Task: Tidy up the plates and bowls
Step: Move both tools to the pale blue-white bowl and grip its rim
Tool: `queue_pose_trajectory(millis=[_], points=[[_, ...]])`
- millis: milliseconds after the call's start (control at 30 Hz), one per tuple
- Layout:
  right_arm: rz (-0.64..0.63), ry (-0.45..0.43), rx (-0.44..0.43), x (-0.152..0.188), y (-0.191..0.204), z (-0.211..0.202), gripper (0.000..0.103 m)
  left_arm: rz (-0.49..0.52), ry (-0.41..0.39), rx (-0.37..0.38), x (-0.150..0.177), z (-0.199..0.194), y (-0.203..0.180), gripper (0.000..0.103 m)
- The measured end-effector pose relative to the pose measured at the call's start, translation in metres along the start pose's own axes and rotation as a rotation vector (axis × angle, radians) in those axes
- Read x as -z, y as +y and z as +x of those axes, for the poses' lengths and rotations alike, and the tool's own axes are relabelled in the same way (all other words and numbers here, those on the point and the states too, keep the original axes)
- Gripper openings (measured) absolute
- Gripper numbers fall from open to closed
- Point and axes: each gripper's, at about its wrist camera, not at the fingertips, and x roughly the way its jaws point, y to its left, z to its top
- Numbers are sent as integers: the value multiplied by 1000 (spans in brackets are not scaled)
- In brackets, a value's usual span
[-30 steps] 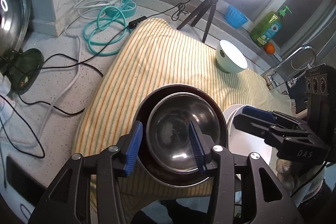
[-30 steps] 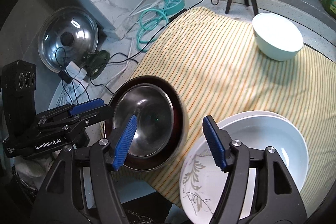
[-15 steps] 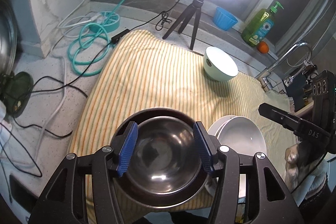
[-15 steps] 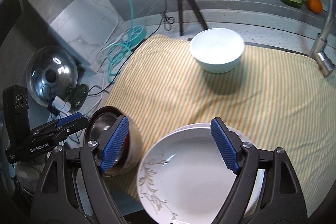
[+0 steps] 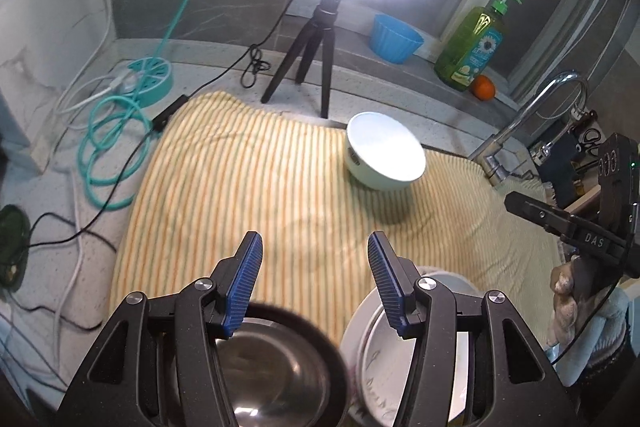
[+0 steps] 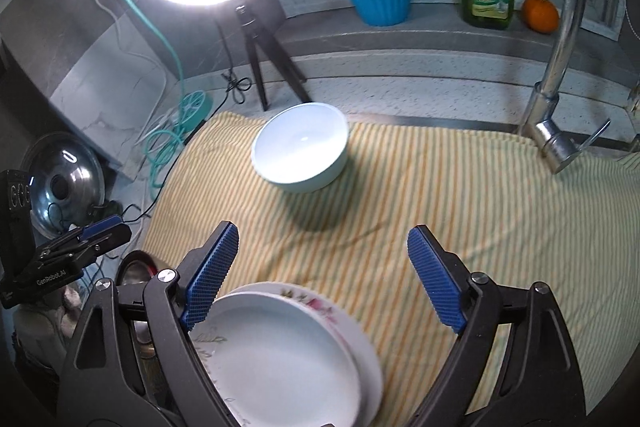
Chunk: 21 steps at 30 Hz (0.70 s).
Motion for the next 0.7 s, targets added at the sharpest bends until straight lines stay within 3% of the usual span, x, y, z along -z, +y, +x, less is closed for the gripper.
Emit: queue_pose_trajectory(millis=[433,533,700], points=[[41,37,-58,-41,-30,38,87,-44,33,67,-52,58,-20,51],[53,65,-79,-50,-32,54,79,-36,57,45,-61,76,-23,50],[54,101,-103,-64,-32,80,77,-23,121,27,-73,102,-26,46]])
